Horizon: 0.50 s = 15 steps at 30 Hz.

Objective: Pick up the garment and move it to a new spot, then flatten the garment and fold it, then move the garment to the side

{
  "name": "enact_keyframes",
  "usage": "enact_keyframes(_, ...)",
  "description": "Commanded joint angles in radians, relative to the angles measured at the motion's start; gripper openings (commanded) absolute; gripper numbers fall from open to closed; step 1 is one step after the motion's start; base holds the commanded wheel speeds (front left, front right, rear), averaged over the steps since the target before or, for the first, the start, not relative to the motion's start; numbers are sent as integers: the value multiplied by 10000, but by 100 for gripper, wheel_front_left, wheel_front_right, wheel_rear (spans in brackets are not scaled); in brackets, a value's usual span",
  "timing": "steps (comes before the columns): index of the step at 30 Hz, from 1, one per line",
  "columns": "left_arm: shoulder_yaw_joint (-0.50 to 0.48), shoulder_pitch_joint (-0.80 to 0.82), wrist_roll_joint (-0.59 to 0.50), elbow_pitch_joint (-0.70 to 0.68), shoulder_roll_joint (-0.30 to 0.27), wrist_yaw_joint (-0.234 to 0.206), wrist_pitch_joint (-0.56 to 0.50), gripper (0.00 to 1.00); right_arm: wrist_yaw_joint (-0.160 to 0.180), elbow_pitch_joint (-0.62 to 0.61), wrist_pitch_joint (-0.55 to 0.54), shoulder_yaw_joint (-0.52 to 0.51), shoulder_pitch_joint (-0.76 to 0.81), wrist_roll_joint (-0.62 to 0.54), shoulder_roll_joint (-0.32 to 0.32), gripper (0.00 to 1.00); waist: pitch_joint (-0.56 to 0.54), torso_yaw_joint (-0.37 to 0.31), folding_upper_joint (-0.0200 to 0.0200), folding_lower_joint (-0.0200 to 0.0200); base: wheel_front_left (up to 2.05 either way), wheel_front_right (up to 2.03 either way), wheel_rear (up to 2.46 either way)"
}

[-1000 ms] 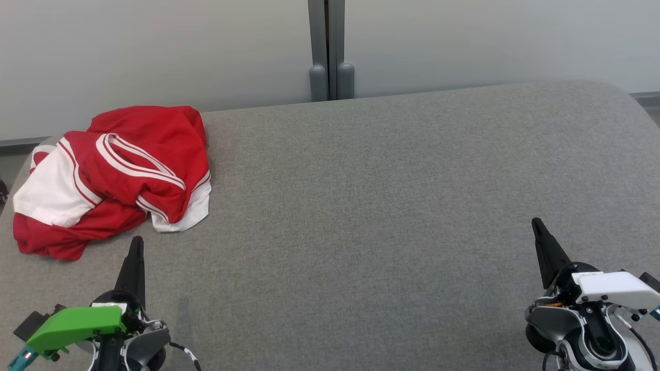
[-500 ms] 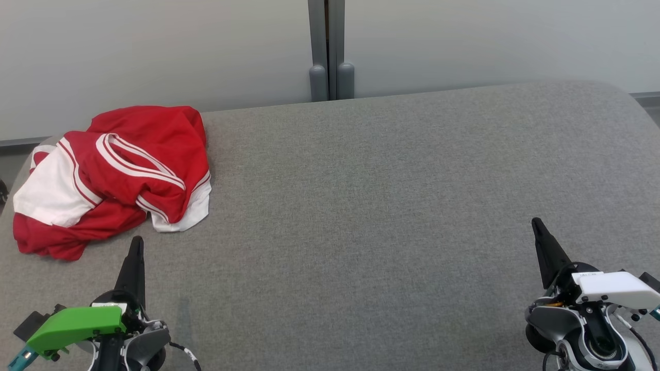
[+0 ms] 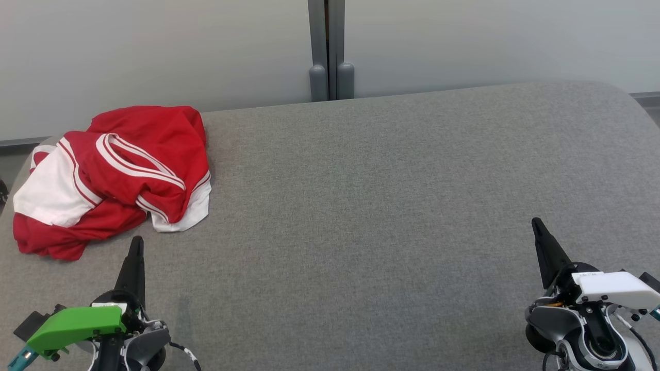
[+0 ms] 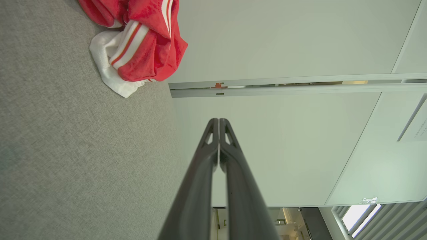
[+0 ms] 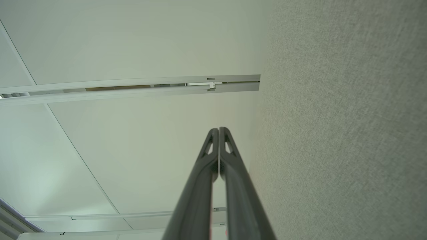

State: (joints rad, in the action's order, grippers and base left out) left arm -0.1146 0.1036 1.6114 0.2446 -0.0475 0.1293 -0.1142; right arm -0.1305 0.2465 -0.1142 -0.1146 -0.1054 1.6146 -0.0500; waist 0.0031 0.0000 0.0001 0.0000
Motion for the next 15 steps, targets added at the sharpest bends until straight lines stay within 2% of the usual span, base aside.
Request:
enact_keyframes(1,-4,120,29,8,-60,54,-21,0,-4,-47,-18,2,-61,-39,-10,0,0,0,-1,0,0,0,0)
enact_keyframes(15,-4,121,29,8,-60,54,-21,0,-4,-47,-18,3,-61,-39,-10,0,0,0,-1,0,0,0,0)
